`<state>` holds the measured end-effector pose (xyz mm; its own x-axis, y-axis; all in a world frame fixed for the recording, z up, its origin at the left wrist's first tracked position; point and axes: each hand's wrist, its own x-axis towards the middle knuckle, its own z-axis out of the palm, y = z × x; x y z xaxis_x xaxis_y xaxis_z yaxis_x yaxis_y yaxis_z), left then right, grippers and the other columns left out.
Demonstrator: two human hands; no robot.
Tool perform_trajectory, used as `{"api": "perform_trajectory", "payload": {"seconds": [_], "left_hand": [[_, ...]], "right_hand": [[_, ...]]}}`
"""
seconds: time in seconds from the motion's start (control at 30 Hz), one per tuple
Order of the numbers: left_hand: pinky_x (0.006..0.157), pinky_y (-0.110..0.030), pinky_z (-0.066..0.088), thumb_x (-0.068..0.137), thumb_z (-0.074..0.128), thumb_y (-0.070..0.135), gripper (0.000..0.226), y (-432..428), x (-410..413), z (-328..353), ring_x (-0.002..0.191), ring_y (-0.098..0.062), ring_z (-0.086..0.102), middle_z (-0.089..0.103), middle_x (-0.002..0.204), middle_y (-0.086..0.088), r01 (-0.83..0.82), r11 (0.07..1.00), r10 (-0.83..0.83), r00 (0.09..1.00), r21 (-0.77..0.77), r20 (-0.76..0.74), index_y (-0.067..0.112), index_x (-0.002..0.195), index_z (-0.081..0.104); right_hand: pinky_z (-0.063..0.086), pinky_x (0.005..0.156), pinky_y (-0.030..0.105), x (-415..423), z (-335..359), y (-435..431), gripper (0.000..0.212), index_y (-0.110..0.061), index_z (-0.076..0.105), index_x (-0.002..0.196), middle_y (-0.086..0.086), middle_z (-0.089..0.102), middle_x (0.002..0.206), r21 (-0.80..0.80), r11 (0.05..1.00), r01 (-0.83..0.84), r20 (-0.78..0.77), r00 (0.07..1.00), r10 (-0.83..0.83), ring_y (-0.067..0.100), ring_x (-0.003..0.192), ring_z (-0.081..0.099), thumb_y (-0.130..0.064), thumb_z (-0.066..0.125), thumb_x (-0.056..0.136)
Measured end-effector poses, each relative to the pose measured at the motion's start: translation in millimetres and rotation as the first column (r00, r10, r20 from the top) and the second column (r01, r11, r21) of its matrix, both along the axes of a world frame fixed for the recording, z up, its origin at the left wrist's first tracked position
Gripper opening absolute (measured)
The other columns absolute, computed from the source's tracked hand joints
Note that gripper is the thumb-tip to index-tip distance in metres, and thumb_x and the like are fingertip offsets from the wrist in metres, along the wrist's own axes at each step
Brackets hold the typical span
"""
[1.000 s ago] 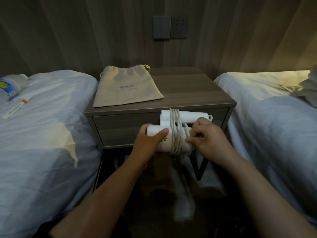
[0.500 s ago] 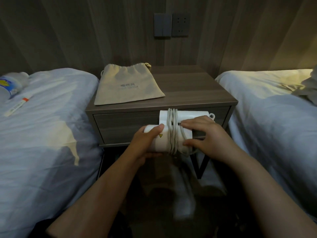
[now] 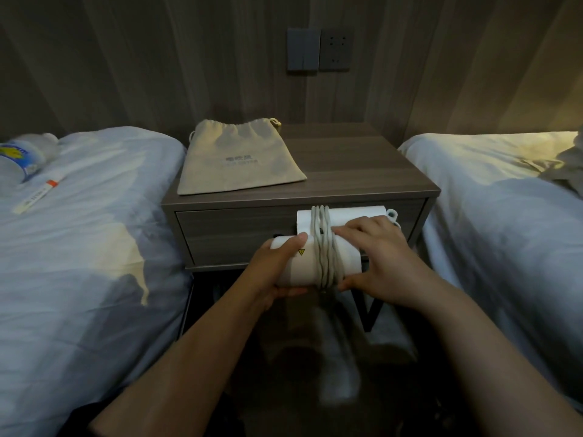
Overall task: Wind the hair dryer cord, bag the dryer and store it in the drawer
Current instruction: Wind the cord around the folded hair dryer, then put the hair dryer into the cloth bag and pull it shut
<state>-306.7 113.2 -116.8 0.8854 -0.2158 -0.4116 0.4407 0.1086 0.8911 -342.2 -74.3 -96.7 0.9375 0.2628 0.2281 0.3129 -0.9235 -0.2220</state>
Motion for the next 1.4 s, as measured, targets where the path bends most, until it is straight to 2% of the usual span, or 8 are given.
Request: {"api": "perform_trajectory", "payload": {"seconds": [0.27, 0.43, 0.57, 0.73, 0.93, 1.1, 1.2, 1.4], "left_hand": [[0.067, -0.04, 0.056, 0.082, 0.065, 0.034, 0.032, 0, 2, -2, 0.096, -0.025, 0.057, 0.054, 0.107, -0.005, 0.047, 0.994, -0.055, 0.996, 0.1, 0.074, 0.025, 0.109, 0.051], [0.062, -0.035, 0.056, 0.084, 0.062, 0.031, 0.021, 2, 4, 0, 0.09, -0.022, 0.057, 0.054, 0.101, -0.001, 0.133, 0.963, -0.177, 0.968, 0.235, 0.178, 0.029, 0.103, 0.053], [0.064, -0.037, 0.056, 0.083, 0.064, 0.028, 0.025, 5, 8, 3, 0.093, -0.022, 0.058, 0.055, 0.103, 0.0, 0.196, 0.922, -0.281, 0.932, 0.335, 0.228, 0.029, 0.107, 0.055], [0.063, -0.033, 0.054, 0.081, 0.065, 0.024, 0.039, 7, 7, 1, 0.094, -0.02, 0.059, 0.055, 0.112, -0.001, 0.267, 0.897, -0.366, 0.895, 0.352, 0.254, 0.03, 0.118, 0.053], [0.059, -0.032, 0.055, 0.082, 0.066, 0.026, 0.045, -1, 4, -2, 0.09, -0.017, 0.058, 0.053, 0.123, -0.006, 0.117, 0.959, -0.184, 0.949, 0.258, 0.256, 0.031, 0.123, 0.051], [0.076, -0.034, 0.055, 0.072, 0.076, 0.02, 0.101, -13, -5, -5, 0.108, -0.019, 0.051, 0.037, 0.133, 0.0, 0.016, 0.99, -0.057, 0.956, 0.142, 0.288, 0.036, 0.147, 0.011], [0.096, -0.045, 0.049, 0.061, 0.086, 0.023, 0.123, -20, -11, -19, 0.125, -0.022, 0.046, 0.031, 0.149, -0.003, 0.068, 0.979, -0.124, 0.945, 0.191, 0.301, 0.04, 0.146, -0.001], [0.083, -0.038, 0.056, 0.063, 0.084, 0.015, 0.093, -20, -14, -17, 0.108, -0.018, 0.058, 0.052, 0.127, 0.0, -0.049, 0.989, -0.006, 0.926, 0.136, 0.377, 0.035, 0.137, 0.031]], "right_hand": [[0.025, 0.101, 0.035, 0, 10, -3, 0.043, -0.035, 0.061, 0.121, -0.005, 0.045, 0.128, 0.003, 0.997, 0.081, -0.002, 0.997, -0.081, 0.017, 0.12, 0.032, -0.048, 0.062, 0.08], [0.042, 0.082, 0.031, -1, 12, -3, 0.068, -0.032, 0.043, 0.101, -0.007, 0.049, 0.109, 0.24, 0.931, 0.276, -0.153, 0.957, -0.245, 0.016, 0.104, 0.048, -0.052, 0.083, 0.05], [0.045, 0.077, 0.03, 0, 11, -2, 0.087, -0.034, 0.038, 0.124, -0.014, 0.049, 0.102, 0.169, 0.927, 0.335, -0.374, 0.892, -0.254, 0.012, 0.095, 0.054, -0.057, 0.08, 0.052], [0.045, 0.054, 0.021, 4, 7, -9, 0.032, -0.033, 0.055, 0.078, -0.009, 0.063, 0.079, 0.307, 0.894, 0.326, -0.525, 0.842, -0.127, 0.002, 0.061, 0.061, -0.042, 0.082, 0.062], [0.049, 0.047, 0.02, 5, -2, -16, 0.025, -0.018, 0.068, 0.085, -0.001, 0.069, 0.068, 0.451, 0.787, 0.42, -0.56, 0.82, -0.116, 0.001, 0.041, 0.059, -0.031, 0.081, 0.067], [0.048, 0.055, 0.025, 8, -9, -17, 0.027, -0.015, 0.069, 0.077, -0.004, 0.066, 0.049, 0.528, 0.621, 0.579, -0.588, 0.777, -0.225, 0.006, 0.045, 0.06, -0.037, 0.081, 0.066], [0.05, 0.061, 0.028, 7, -8, -13, 0.035, -0.009, 0.071, 0.087, 0.003, 0.067, 0.067, 0.532, 0.625, 0.572, -0.533, 0.799, -0.277, 0.013, 0.06, 0.061, -0.035, 0.081, 0.066], [0.05, 0.046, 0.018, 0, -2, -9, 0.033, -0.004, 0.068, 0.096, 0.005, 0.067, 0.068, 0.529, 0.654, 0.541, -0.539, 0.809, -0.233, 0.012, 0.054, 0.061, -0.028, 0.076, 0.074]]}}
